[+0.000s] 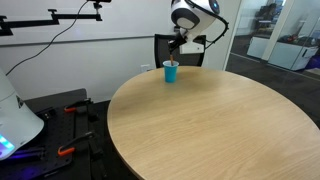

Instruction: Remove the pen from the cup

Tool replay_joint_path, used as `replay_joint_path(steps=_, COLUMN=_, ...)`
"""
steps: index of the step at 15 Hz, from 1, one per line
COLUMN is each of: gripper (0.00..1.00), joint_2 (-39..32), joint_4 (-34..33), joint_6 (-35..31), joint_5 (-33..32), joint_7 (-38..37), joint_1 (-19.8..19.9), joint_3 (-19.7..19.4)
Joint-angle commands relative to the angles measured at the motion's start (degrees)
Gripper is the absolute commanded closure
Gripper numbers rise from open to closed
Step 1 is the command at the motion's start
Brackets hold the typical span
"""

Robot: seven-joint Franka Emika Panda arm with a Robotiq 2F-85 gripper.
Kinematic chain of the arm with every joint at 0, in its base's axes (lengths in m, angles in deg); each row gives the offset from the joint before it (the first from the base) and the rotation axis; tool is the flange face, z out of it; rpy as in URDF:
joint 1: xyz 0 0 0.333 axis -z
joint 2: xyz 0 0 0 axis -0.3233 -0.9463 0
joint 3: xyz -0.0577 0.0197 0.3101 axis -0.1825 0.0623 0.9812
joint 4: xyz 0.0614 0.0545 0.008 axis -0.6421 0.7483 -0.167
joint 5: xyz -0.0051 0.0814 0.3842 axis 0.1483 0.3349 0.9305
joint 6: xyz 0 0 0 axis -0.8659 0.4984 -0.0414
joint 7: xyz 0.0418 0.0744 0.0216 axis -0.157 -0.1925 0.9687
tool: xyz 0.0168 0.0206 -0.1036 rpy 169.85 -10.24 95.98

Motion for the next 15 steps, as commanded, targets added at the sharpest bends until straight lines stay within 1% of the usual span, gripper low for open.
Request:
replay_joint_path(steps=1, gripper=0.97, joint_2=8.87, joint_4=8.35, joint_6=0.55, joint_5=4.25, joint_7=3.99, joint_1=1.42, joint_3=-0.52)
replay_joint_path(steps=5, gripper=0.97, joint_2=16.68, joint_4=14.96, joint_6=2.40, joint_5=10.80, joint_7=9.90, joint_1=2.62, joint_3=-1.75)
replay_joint_path(steps=9, gripper=0.97, joint_2=25.52, joint_4=22.33, joint_6=4.45, joint_5=15.92, joint_7=14.21, joint_1=1.62, joint_3=-6.10)
replay_joint_path(steps=12, gripper=0.97, joint_2=31.36, joint_4=27.50, joint_6=3.12, joint_5=17.29, joint_7=13.85, joint_1=0.41, joint_3=-10.03)
replay_joint_path(steps=15, gripper=0.97, joint_2=34.87, joint_4=30.93, joint_6=1.11, joint_5=15.76, joint_7=11.55, joint_1=-0.84, joint_3=-13.65)
